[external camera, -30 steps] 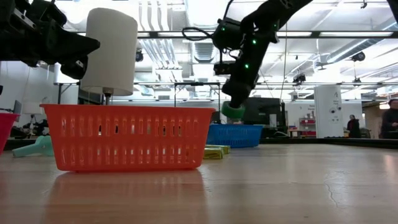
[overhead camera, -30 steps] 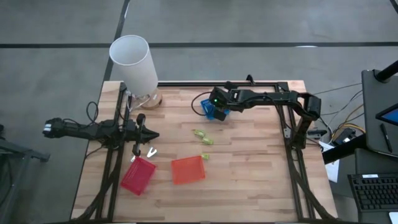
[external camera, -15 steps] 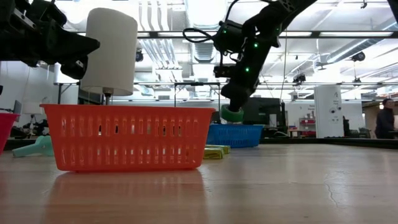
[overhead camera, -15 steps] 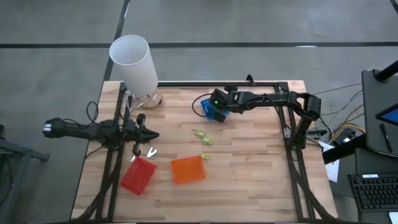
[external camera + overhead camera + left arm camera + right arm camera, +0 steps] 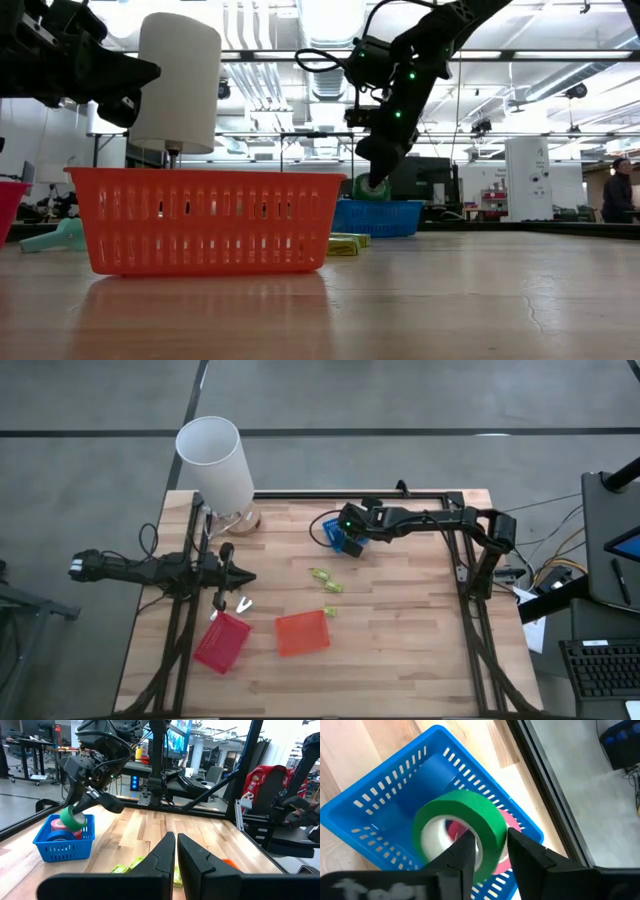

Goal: Pick and place Stapler, Stapler remover, tape
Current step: Put the green tape into the blue bin, then put the top green box of staples into the orange bin

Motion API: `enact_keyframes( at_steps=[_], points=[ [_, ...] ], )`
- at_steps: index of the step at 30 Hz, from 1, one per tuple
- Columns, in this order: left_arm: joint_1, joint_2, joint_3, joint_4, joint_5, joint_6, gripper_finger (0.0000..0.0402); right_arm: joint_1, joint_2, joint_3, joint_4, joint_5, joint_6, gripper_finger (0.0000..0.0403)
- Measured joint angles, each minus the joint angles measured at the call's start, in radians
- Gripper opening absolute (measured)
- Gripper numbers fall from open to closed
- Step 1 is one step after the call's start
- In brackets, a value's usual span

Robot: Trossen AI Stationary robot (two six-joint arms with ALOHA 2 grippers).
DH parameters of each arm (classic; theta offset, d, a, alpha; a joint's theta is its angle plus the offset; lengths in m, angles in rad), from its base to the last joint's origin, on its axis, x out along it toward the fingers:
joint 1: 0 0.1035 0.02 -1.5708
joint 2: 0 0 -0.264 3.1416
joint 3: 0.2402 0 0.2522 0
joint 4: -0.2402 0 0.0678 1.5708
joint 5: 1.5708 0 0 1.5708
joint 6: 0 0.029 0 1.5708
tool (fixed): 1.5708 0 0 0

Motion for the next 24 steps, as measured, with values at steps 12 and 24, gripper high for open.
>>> enact_keyframes(
  at_steps=[12, 24],
  points=[
    [0.000, 0.000, 0.000, 0.000, 0.000, 0.000, 0.0023, -0.002, 0.000, 0.012, -0.037, 0.002, 0.021, 0.0180],
    [0.000, 0.000, 0.000, 0.000, 0.000, 0.000, 0.0023, 0.005, -0.003, 0.125, -0.144, 0.002, 0.103, 0.0188]
  ],
)
